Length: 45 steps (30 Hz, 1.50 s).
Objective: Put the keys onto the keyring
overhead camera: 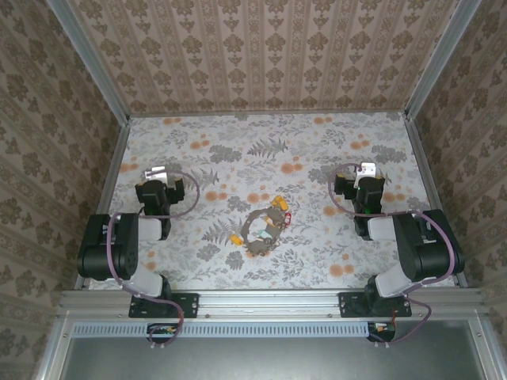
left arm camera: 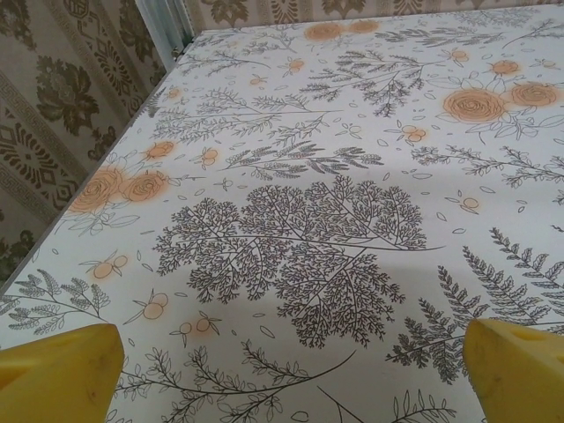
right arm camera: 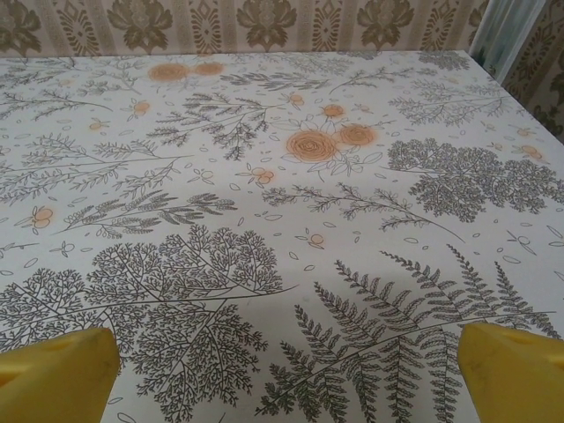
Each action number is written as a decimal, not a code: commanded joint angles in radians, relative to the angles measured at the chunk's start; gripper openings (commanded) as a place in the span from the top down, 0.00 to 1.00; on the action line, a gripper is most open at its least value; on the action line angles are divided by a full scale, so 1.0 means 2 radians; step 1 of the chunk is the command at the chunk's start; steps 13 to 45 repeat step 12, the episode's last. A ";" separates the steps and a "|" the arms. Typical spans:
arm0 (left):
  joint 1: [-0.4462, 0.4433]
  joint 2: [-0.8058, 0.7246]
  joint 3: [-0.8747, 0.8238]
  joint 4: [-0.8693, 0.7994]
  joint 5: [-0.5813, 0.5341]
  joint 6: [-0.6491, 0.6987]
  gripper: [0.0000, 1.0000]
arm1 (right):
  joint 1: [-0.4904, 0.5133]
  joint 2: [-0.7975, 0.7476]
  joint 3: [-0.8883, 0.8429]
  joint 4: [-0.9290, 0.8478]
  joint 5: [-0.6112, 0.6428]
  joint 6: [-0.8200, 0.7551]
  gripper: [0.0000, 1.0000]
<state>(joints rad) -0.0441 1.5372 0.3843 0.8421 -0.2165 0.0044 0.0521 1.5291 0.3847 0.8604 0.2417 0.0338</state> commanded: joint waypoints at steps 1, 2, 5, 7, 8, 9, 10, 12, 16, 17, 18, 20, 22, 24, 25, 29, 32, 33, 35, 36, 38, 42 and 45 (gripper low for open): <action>0.001 -0.002 0.001 0.018 0.007 0.003 0.00 | -0.001 0.001 0.002 0.016 -0.010 0.008 0.00; 0.001 -0.002 0.001 0.018 0.008 0.003 0.00 | -0.001 0.002 0.003 0.015 -0.011 0.008 0.00; 0.001 -0.002 0.001 0.018 0.007 0.003 0.00 | -0.001 0.003 0.006 0.010 -0.012 0.008 0.00; 0.001 -0.002 0.001 0.018 0.007 0.003 0.00 | -0.002 0.003 0.007 0.009 -0.013 0.009 0.00; 0.001 -0.002 0.001 0.018 0.007 0.003 0.00 | -0.002 0.003 0.007 0.009 -0.013 0.009 0.00; 0.001 -0.002 0.001 0.018 0.007 0.003 0.00 | -0.003 0.003 0.006 0.009 -0.014 0.010 0.00; 0.001 -0.002 0.001 0.018 0.007 0.003 0.00 | -0.003 0.003 0.006 0.009 -0.014 0.010 0.00; 0.001 -0.002 0.001 0.019 0.007 0.003 0.00 | -0.003 0.002 0.003 0.014 -0.014 0.008 0.00; 0.001 -0.002 0.001 0.019 0.007 0.003 0.00 | -0.003 0.002 0.003 0.014 -0.014 0.008 0.00; 0.001 -0.002 0.001 0.019 0.007 0.003 0.00 | -0.003 0.002 0.003 0.014 -0.014 0.008 0.00; 0.001 -0.002 0.001 0.019 0.007 0.003 0.00 | -0.003 0.002 0.003 0.014 -0.014 0.008 0.00; 0.001 -0.002 0.001 0.019 0.007 0.003 0.00 | -0.003 0.002 0.003 0.014 -0.014 0.008 0.00; 0.001 -0.002 0.001 0.019 0.007 0.003 0.00 | -0.003 0.002 0.003 0.014 -0.014 0.008 0.00; 0.001 -0.002 0.001 0.019 0.007 0.003 0.00 | -0.003 0.002 0.003 0.014 -0.014 0.008 0.00; 0.001 -0.002 0.001 0.019 0.007 0.003 0.00 | -0.003 0.002 0.003 0.014 -0.014 0.008 0.00; 0.001 -0.002 0.001 0.019 0.007 0.003 0.00 | -0.003 0.002 0.003 0.014 -0.014 0.008 0.00; 0.001 -0.002 0.001 0.019 0.007 0.003 0.00 | -0.003 0.002 0.003 0.014 -0.014 0.008 0.00; 0.001 -0.002 0.001 0.019 0.007 0.003 0.00 | -0.003 0.002 0.003 0.014 -0.014 0.008 0.00; 0.001 -0.002 0.001 0.019 0.007 0.003 0.00 | -0.003 0.002 0.003 0.014 -0.014 0.008 0.00; 0.001 -0.002 0.001 0.019 0.007 0.003 0.00 | -0.003 0.002 0.003 0.014 -0.014 0.008 0.00; 0.001 -0.002 0.001 0.019 0.007 0.003 0.00 | -0.003 0.002 0.003 0.014 -0.014 0.008 0.00; 0.001 -0.002 0.001 0.019 0.007 0.003 0.00 | -0.003 0.002 0.003 0.014 -0.014 0.008 0.00; 0.001 -0.002 0.001 0.019 0.007 0.003 0.00 | -0.003 0.002 0.003 0.014 -0.014 0.008 0.00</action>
